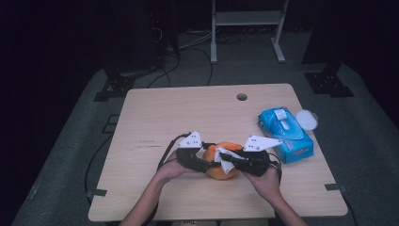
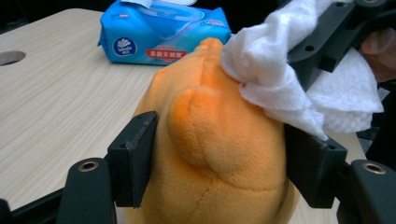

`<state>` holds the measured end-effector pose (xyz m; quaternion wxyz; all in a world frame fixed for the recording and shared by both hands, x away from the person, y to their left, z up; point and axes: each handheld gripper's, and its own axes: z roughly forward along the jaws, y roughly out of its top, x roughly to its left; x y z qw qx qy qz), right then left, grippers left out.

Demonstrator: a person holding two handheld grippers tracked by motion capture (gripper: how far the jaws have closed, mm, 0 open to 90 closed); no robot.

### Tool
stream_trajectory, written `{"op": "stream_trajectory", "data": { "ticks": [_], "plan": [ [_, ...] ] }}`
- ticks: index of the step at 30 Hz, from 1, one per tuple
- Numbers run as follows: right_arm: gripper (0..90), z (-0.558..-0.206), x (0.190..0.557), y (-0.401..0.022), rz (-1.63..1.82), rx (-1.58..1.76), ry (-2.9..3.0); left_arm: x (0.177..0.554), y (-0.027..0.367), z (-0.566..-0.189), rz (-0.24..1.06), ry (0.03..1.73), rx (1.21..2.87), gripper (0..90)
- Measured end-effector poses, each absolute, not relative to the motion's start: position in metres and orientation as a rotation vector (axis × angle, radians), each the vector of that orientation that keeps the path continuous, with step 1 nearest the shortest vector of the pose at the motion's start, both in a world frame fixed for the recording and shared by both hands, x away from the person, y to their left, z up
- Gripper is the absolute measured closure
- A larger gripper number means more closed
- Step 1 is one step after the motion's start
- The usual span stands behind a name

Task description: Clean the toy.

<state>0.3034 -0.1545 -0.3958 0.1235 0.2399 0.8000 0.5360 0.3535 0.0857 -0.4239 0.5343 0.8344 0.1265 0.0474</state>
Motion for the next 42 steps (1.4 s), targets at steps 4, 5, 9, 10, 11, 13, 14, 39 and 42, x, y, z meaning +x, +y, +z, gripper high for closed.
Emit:
{"op": "stream_trajectory", "data": {
  "ticks": [4, 5, 9, 10, 11, 13, 14, 39, 42],
  "plan": [
    [79.9, -0.396, 0.309, -0.162, 1.551, 0.735, 2.312, 0.357, 0.090, -0.424, 0.111, 0.334, 1.976, 32.1],
    [79.9, -0.397, 0.312, -0.169, 1.510, 0.759, 2.290, 0.358, 0.091, -0.424, 0.108, 0.342, 1.971, 32.2],
    [79.9, -0.404, 0.319, -0.187, 1.521, 0.863, 2.260, 0.361, 0.093, -0.426, 0.096, 0.368, 1.954, 32.3],
    [79.8, -0.404, 0.318, -0.186, 1.517, 0.855, 2.258, 0.360, 0.092, -0.425, 0.101, 0.371, 1.956, 32.3],
    [79.8, -0.403, 0.316, -0.183, 1.518, 0.845, 2.260, 0.360, 0.092, -0.425, 0.101, 0.371, 1.956, 32.3],
    [79.8, -0.403, 0.314, -0.181, 1.531, 0.821, 2.268, 0.360, 0.091, -0.425, 0.105, 0.378, 1.954, 32.2],
    [79.8, -0.402, 0.311, -0.173, 1.553, 0.782, 2.295, 0.359, 0.090, -0.426, 0.105, 0.382, 1.953, 32.3],
    [79.9, -0.405, 0.316, -0.182, 1.546, 0.863, 2.241, 0.357, 0.087, -0.428, 0.070, 0.368, 1.990, 31.6],
    [79.9, -0.402, 0.310, -0.172, 1.603, 0.761, 2.276, 0.355, 0.085, -0.429, 0.069, 0.345, 1.996, 33.8]
  ]
}}
